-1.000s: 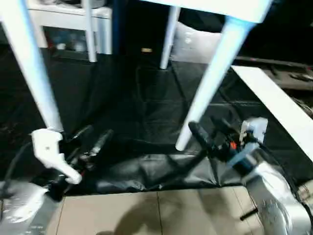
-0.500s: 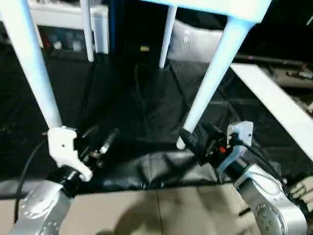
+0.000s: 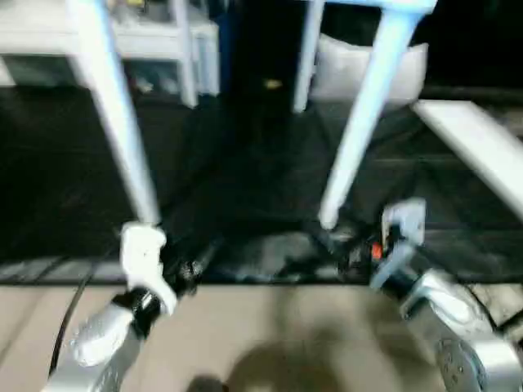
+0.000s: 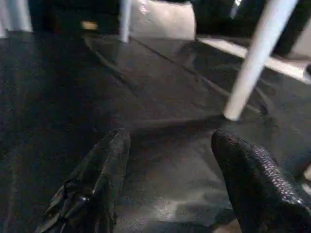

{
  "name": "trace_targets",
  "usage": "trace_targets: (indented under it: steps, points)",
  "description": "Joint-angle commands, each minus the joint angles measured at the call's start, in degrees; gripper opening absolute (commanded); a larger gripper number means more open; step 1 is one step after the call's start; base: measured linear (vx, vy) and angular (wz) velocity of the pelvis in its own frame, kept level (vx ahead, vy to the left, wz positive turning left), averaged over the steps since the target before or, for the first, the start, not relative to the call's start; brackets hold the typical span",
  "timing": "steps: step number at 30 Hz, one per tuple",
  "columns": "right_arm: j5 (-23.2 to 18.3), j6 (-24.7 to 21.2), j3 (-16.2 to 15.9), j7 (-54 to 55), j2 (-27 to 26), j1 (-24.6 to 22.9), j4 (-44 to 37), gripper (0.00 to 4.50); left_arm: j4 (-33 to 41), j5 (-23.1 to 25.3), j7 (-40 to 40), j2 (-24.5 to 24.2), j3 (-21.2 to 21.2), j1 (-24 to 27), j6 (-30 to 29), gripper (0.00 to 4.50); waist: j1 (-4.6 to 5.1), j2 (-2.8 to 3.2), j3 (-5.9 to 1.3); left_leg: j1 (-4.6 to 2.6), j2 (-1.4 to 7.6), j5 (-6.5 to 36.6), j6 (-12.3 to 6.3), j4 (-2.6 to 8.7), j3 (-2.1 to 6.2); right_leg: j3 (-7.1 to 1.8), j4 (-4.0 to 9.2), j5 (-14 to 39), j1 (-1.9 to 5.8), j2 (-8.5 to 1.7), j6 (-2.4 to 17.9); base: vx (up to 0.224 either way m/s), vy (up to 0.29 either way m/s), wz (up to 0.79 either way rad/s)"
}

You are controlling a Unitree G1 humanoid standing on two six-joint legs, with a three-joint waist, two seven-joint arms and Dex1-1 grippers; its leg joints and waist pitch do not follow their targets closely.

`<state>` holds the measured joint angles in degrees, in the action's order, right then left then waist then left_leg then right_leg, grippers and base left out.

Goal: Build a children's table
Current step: Flip table

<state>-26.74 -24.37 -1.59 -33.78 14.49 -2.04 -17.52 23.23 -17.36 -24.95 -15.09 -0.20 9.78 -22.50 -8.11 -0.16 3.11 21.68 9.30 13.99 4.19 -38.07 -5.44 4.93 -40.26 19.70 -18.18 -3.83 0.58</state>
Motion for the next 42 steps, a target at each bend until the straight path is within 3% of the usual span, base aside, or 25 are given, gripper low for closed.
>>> trace_targets:
  steps: [1, 3, 6, 10, 11, 13, 15, 16, 17, 18, 19, 20, 21, 22, 23, 24, 25, 26, 27, 28, 30, 33, 36, 39, 42]
  points:
    - [-0.9, -0.6, 0.4, -1.6, 1.2, 0.7, 1.2, 4.5, -2.0, 1.4, -0.5, 0.2, -1.6, -0.4, 1.3, 3.16, 1.8, 0.8, -2.21, -1.29, 4.7, 20.5, 1.37, 8.65, 2.25, -2.98, 7.0, 0.4, 0.99, -4.22, 7.8, -0.002, 0.059, -0.08]
    - [-0.9, -1.2, 0.0, -2.1, 1.6, 0.8, 1.7, 4.5, -2.5, 1.4, -0.5, 0.7, -1.5, -0.1, 1.5, 3.16, 2.46, 1.08, -2.27, -0.89, 4.29, 16.9, 1.11, 9.14, 1.65, -2.84, 7.93, -1.2, 1.37, -4.61, 7.6, -0.001, 0.03, -0.04]
    - [-0.2, -1.3, -3.9, -6.6, 3.4, -0.9, 2.2, 4.5, -3.1, 1.1, -3.7, -0.1, -2.0, 4.3, 5.6, 3.16, 3.41, -1.67, -2.02, 0.04, 3.79, 15.1, 0.44, 9.4, 0.45, -3.51, 9.34, 4.4, 1.92, -5.43, 6.3, 0.0, 0.0, 0.0]
    - [2.4, 0.8, -7.7, -9.7, 5.0, -0.5, 3.5, 4.5, -3.7, 0.1, -5.3, -1.0, -1.3, 6.2, 7.4, 3.16, 3.29, -1.5, -3.02, -0.8, 4.06, 6.3, -1.5, 8.7, -0.3, -4.07, 8.69, -6.3, 1.27, -4.91, 6.1, 0.0, 0.0, 0.0]
    - [4.1, 2.4, -9.4, -10.3, 4.9, -0.2, 4.7, 4.5, -4.4, -0.7, -5.6, -1.0, -0.1, 7.1, 8.0, 3.16, 2.36, -1.33, -2.74, 2.3, 1.55, 4.5, -5.05, 9.2, 1.89, -1.0, 8.68, -9.6, 3.56, -5.09, 6.0, 0.0, 0.0, 0.0]
    - [5.8, 5.5, -10.5, -11.7, 5.0, 0.9, 7.3, 4.5, -4.2, -2.2, -5.4, 0.2, 1.0, 7.8, 8.6, 3.16, 4.19, 1.02, -3.72, -0.85, 1.96, 1.6, -13.27, 8.68, 7.13, 2.45, 6.99, -10.2, 2.75, -0.77, 9.9, 0.049, -0.02, 0.42]
    - [5.7, 6.5, -9.9, -11.8, 4.7, 0.9, 8.3, 4.5, -5.5, -2.0, -3.2, 1.1, 2.1, 8.7, 7.6, 3.16, 5.16, 1.6, -3.28, -3.54, 4.94, 1.7, -22.85, 10.01, 13.02, 1.0, 2.26, 2.9, -0.78, 1.39, 12.9, 0.058, -0.039, 0.6]
    - [5.3, 6.4, -9.6, -11.6, 4.4, 0.7, 8.4, 4.5, -6.3, -1.5, -2.5, 1.2, 2.1, 9.0, 7.3, 3.16, 4.99, 0.53, -2.54, -2.6, 3.19, 0.4, -24.72, 10.33, 12.92, -1.87, 3.11, 2.5, -1.23, -0.11, 12.1, 0.021, -0.09, 0.76]
    - [4.8, 6.1, -9.3, -10.8, 3.6, 0.3, 8.4, 4.5, -8.6, -1.4, -2.7, 1.5, 2.6, 9.5, 8.8, 3.16, 3.51, -1.17, -2.13, 1.48, -2.14, 1.4, -19.66, 8.13, 9.41, -4.84, 8.73, -4.0, 0.88, -5.63, 12.2, 0.021, -0.09, 0.76]
    - [4.8, 6.3, -9.5, -10.8, 3.5, 0.1, 8.5, 4.5, -9.4, -1.4, -2.9, 1.6, 2.8, 9.7, 9.6, 3.16, 2.85, -2.46, -1.83, 3.67, -3.74, 0.6, -18.27, 5.04, 6.63, -4.9, 11.25, -4.6, 2.88, -9.57, 7.3, 0.035, -0.102, 0.7]
    - [4.7, 6.5, -9.5, -11.0, 3.6, -0.2, 8.5, 4.5, -10.1, -1.3, -3.1, 1.8, 2.9, 9.9, 10.7, 3.16, 0.72, -2.36, -1.5, 4.64, -1.58, 2.4, -13.16, -2.14, 4.74, -5.3, 16.3, 3.0, 4.04, -18.36, -3.4, 0.028, -0.073, 0.49]
    - [4.8, 6.9, -9.7, -11.4, 3.7, -0.6, 8.7, 4.5, -11.3, -1.5, -3.5, 2.3, 3.1, 10.2, 12.6, 3.16, 0.45, -2.58, -1.77, 5.93, -0.78, 4.2, -9.95, -5.18, 4.86, -6.4, 16.37, 3.1, 4.21, -20.73, -7.7, 0.028, -0.073, 0.49]
    - [3.4, 5.7, -9.2, -12.1, 3.7, -1.0, 8.8, 4.5, -13.1, -0.2, -2.5, 2.5, 3.3, 10.5, 14.4, 3.16, 1.06, -3.61, -1.27, 6.68, -0.65, 7.7, -4.43, -8.45, 4.89, -4.32, 15.77, -1.4, 3.05, -21.52, -13.1, -0.003, -0.02, 0.39]
    - [3.1, 6.1, -9.2, -12.5, 3.5, -1.0, 9.2, 4.5, -14.5, -0.2, -2.8, 2.5, 3.7, 10.4, 15.8, 3.16, 0.28, -3.6, -1.94, 6.88, -1.24, 8.5, -2.27, -8.49, 4.31, -3.3, 14.58, -7.5, 4.07, -19.93, -13.5, 0.017, 0.03, 0.33]
    - [2.0, 5.3, -8.6, -12.6, 3.0, -1.0, 9.5, 4.5, -15.8, -0.5, -3.4, 2.5, 4.0, 10.2, 16.7, 3.16, -0.7, -4.65, -2.05, 3.58, -0.69, 8.2, -0.34, -2.37, 3.0, -5.76, 12.34, -10.5, 4.99, -11.71, -2.6, 0.017, 0.03, 0.33]
    - [0.7, 4.0, -7.9, -12.4, 2.5, -0.7, 10.1, 4.5, -17.1, -0.6, -4.0, 2.3, 4.2, 9.9, 17.4, 3.16, -1.34, -2.72, -2.57, 0.94, -0.03, -2.5, -5.39, 5.06, 1.74, -1.4, 11.11, -10.3, 6.67, -5.81, 8.6, 0.045, 0.081, 0.11]
    - [0.4, 3.9, -7.8, -12.8, 2.2, 0.0, 11.3, 4.5, -18.0, -0.1, -4.9, 1.7, 4.5, 9.8, 17.9, 3.16, -0.5, 0.63, -4.07, -4.92, 2.62, -12.4, -11.99, 7.12, 2.91, 1.87, 7.49, -9.3, 3.64, -1.24, 10.9, 0.032, 0.152, 0.1]
    - [1.2, 4.8, -8.3, -13.2, 2.5, 0.2, 11.7, 4.5, -17.9, 0.2, -5.1, 1.3, 4.6, 9.8, 18.0, 3.16, -0.05, 0.45, -3.01, -4.51, 4.77, -7.9, -18.64, 7.95, 3.75, 1.11, 4.75, -6.1, 0.55, 0.49, 10.2, 0.032, 0.152, 0.1]
    - [1.9, 5.6, -8.8, -13.5, 2.5, 0.4, 12.0, 4.5, -17.3, 0.1, -5.5, 0.8, 4.7, 9.9, 17.7, 3.16, 0.19, 1.46, -4.11, -5.11, 7.05, -11.9, -21.55, 7.27, 5.58, -0.64, 3.13, -5.1, -0.58, -0.83, 7.7, 0.015, 0.159, 0.16]
    - [2.1, 5.9, -8.9, -13.6, 2.4, 0.5, 12.3, 4.5, -16.6, 0.0, -5.9, 0.3, 4.7, 10.0, 17.4, 3.16, 0.32, 1.23, -3.99, -4.77, 6.81, -15.1, -21.9, 6.63, 5.42, -1.16, 3.44, -6.6, -1.16, -1.0, 7.0, 0.014, 0.115, 0.0]
    - [1.5, 6.6, -8.4, -13.6, 1.7, 0.8, 13.1, 4.5, -14.2, -1.0, -7.5, -0.7, 4.7, 10.3, 16.4, 3.16, 0.27, 0.53, -3.42, -2.61, 3.39, -18.6, -19.93, 5.81, 3.0, -1.98, 5.9, -10.8, -0.02, -2.04, 6.2, -0.002, 0.1, -0.02]
    - [1.5, 9.6, -9.4, -17.6, 1.9, 1.6, 14.5, 4.5, -12.1, -5.8, -13.3, -2.7, 4.4, 10.1, 15.6, 3.16, 0.0, 0.35, -2.89, -0.72, 2.67, 2.4, -6.62, 8.24, 1.13, -2.08, 8.1, -5.3, 1.82, -3.25, 6.7, -0.088, 0.045, -0.08]
    - [2.5, 10.7, -11.8, -22.9, 3.7, 2.6, 15.2, 4.5, -12.9, -7.7, -19.3, -5.4, 2.8, 8.9, 15.8, 3.49, -0.1, 0.04, -2.28, -1.2, 2.75, 22.6, 1.32, 10.1, 0.4, -3.71, 9.66, 7.5, 0.97, -3.86, 5.4, -0.106, 0.007, -0.08]
    - [6.2, 13.3, -16.3, -28.1, 6.6, 5.0, 19.7, 4.5, -17.4, -7.8, -26.4, -9.5, 1.9, 6.5, 14.4, 3.81, -0.41, 0.15, -1.82, -2.07, 2.71, 28.7, 4.11, 10.77, -0.21, -4.74, 11.34, 21.2, -0.06, -4.76, 3.3, -0.108, -0.027, -0.09]
    - [9.7, 16.2, -18.6, -30.0, 6.1, 8.3, 27.5, 4.5, -26.6, -4.4, -32.4, -12.6, -0.1, 2.9, 15.2, 4.03, -0.46, -0.46, -2.01, -2.49, 2.7, 24.0, 3.55, 11.07, -0.74, -5.31, 11.95, 23.7, -0.19, -5.15, 3.0, -0.077, -0.048, -0.03]
